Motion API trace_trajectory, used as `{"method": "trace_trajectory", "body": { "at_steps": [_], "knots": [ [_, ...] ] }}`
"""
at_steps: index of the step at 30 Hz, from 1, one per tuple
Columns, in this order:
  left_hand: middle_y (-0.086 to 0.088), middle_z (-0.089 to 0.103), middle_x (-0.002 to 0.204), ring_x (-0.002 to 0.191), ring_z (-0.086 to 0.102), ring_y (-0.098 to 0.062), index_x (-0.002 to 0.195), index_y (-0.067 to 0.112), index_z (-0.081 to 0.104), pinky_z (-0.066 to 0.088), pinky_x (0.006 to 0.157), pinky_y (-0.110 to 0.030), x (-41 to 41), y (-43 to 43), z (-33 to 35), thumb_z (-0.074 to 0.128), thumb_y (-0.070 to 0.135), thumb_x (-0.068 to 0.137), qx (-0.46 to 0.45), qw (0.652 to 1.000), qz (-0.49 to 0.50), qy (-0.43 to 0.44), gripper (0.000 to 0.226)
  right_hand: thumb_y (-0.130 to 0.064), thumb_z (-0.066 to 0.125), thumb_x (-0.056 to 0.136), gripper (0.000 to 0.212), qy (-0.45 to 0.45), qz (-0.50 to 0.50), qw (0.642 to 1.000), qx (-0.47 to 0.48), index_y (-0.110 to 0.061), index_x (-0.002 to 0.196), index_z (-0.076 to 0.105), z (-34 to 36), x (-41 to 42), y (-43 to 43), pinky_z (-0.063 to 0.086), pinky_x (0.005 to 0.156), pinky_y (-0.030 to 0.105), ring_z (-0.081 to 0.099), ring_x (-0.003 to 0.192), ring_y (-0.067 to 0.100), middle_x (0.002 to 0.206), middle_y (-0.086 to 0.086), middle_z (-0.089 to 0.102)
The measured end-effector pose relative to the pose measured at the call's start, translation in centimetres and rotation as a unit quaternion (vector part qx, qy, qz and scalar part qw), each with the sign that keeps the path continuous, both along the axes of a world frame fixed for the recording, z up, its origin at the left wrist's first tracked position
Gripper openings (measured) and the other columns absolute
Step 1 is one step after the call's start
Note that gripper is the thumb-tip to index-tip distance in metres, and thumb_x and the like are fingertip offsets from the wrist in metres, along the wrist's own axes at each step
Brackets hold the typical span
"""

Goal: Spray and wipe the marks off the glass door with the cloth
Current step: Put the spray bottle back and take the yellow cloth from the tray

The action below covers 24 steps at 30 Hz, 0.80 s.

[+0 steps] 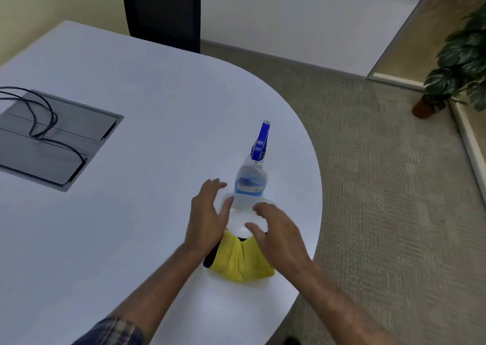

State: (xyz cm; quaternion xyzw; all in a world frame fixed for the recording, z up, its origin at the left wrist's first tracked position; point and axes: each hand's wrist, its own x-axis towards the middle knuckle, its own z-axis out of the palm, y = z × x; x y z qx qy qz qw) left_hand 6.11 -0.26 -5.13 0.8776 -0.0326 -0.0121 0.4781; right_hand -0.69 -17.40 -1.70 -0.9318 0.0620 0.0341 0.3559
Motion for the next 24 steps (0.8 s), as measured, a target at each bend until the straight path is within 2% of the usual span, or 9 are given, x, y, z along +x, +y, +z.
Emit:
{"method": "trace_trajectory", "body": {
  "at_steps": [3, 7, 10, 12, 16, 20, 24],
  "knots": [
    [-0.006, 0.052, 0.159, 0.158, 0.033, -0.026, 0.139, 0.010, 0.064, 0.029, 0.126, -0.038, -3.5, 0.5, -0.8, 0.063, 0.018, 0.104, 0.083, 0.992, -0.066, -0.066, 0.036, -0.037, 0.065, 0.100, 0.054, 0.071, 0.104, 0.987, -0.104, -0.018, 0.147, 0.048, -0.4, 0.0, 0.8, 0.045, 0.108, 0.036, 0.055, 0.132, 0.024, 0.143, 0.004, 0.060],
    [-0.010, 0.046, 0.164, 0.160, 0.027, -0.026, 0.148, 0.009, 0.057, 0.026, 0.129, -0.047, -5.6, 1.1, -1.8, 0.046, 0.023, 0.108, 0.124, 0.986, -0.093, -0.061, 0.044, -0.033, 0.065, 0.098, 0.051, 0.102, 0.167, 0.953, -0.233, -0.015, 0.143, 0.048, -2.2, 0.0, 1.6, 0.031, 0.118, 0.041, 0.057, 0.127, 0.031, 0.135, 0.010, 0.063],
    [-0.009, 0.046, 0.164, 0.160, 0.026, -0.023, 0.153, 0.009, 0.051, 0.023, 0.131, -0.044, -6.5, 1.5, -2.4, 0.042, 0.022, 0.108, 0.128, 0.987, -0.091, -0.043, 0.048, -0.027, 0.066, 0.094, 0.050, 0.117, 0.182, 0.928, -0.304, -0.012, 0.139, 0.049, -3.6, -0.7, 2.2, 0.010, 0.128, 0.055, 0.057, 0.125, 0.036, 0.131, 0.014, 0.062],
    [-0.009, 0.046, 0.164, 0.160, 0.027, -0.024, 0.154, 0.008, 0.050, 0.020, 0.131, -0.041, -6.8, 1.6, -2.8, 0.043, 0.019, 0.109, 0.138, 0.985, -0.096, -0.040, 0.047, -0.026, 0.066, 0.092, 0.049, 0.121, 0.188, 0.919, -0.325, -0.010, 0.135, 0.051, -4.2, -1.0, 2.4, -0.001, 0.127, 0.063, 0.057, 0.122, 0.038, 0.126, 0.016, 0.064],
    [-0.011, 0.045, 0.165, 0.161, 0.026, -0.026, 0.156, 0.007, 0.046, 0.018, 0.132, -0.041, -7.4, 1.6, -3.7, 0.039, 0.024, 0.109, 0.161, 0.983, -0.089, -0.026, 0.051, -0.027, 0.063, 0.092, 0.048, 0.125, 0.190, 0.909, -0.348, -0.007, 0.135, 0.053, -4.8, -0.9, 2.3, -0.007, 0.123, 0.071, 0.058, 0.120, 0.041, 0.124, 0.020, 0.065],
    [-0.015, 0.042, 0.165, 0.160, 0.019, -0.023, 0.157, 0.005, 0.043, 0.016, 0.132, -0.045, -7.9, 1.5, -4.7, 0.045, 0.016, 0.111, 0.152, 0.986, -0.070, -0.013, 0.048, -0.027, 0.063, 0.094, 0.048, 0.137, 0.196, 0.906, -0.349, -0.008, 0.136, 0.053, -5.0, -0.6, 1.8, -0.008, 0.122, 0.072, 0.060, 0.119, 0.041, 0.121, 0.019, 0.066],
    [-0.018, 0.038, 0.167, 0.157, 0.013, -0.019, 0.157, 0.003, 0.042, 0.015, 0.133, -0.048, -8.0, 1.1, -4.9, 0.049, 0.011, 0.109, 0.144, 0.988, -0.059, -0.004, 0.049, -0.018, 0.057, 0.095, 0.037, 0.140, 0.191, 0.913, -0.332, -0.006, 0.130, 0.054, -5.0, -0.1, 1.5, -0.009, 0.123, 0.070, 0.064, 0.108, 0.038, 0.109, 0.015, 0.070]
  ]
}}
